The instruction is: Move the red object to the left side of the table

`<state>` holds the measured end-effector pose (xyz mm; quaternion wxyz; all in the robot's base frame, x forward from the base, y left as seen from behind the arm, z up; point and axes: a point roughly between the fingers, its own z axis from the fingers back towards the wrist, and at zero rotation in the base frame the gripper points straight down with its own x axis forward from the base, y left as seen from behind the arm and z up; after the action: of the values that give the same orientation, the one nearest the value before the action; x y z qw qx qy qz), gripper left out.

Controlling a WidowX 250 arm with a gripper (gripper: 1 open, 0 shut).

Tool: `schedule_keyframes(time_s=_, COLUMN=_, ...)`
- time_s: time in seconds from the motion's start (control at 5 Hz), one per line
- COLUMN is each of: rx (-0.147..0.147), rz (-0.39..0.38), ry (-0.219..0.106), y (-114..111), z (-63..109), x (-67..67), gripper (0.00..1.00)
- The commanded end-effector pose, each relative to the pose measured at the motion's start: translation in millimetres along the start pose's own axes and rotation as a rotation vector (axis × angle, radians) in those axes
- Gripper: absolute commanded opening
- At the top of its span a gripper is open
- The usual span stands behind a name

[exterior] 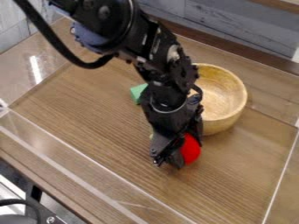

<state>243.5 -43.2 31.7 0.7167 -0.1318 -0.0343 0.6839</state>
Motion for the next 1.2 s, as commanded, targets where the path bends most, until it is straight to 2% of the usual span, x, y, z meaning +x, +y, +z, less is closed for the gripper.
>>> schedule_keyframes(time_s=0.0, rx=-0.031, rz=-0.007, ry=0.002, y=-13, z=10.4, x=0.9, gripper=0.0)
schedule_keyframes(time_s=0.4, rx=-0.051, rz=0.149, ry=-0.041, y=4, z=7.4, x=-12.4, gripper=0.0)
schedule_keyframes(time_s=0.8, rx=-0.052, rz=0.217, ry=-0.053, y=13, z=-8.0, x=-17.5, gripper=0.0)
schedule_keyframes(time_s=1.0, rx=-0.045, rz=0.211, ry=-0.049, y=16, z=-9.4, x=-20.1, gripper=0.0)
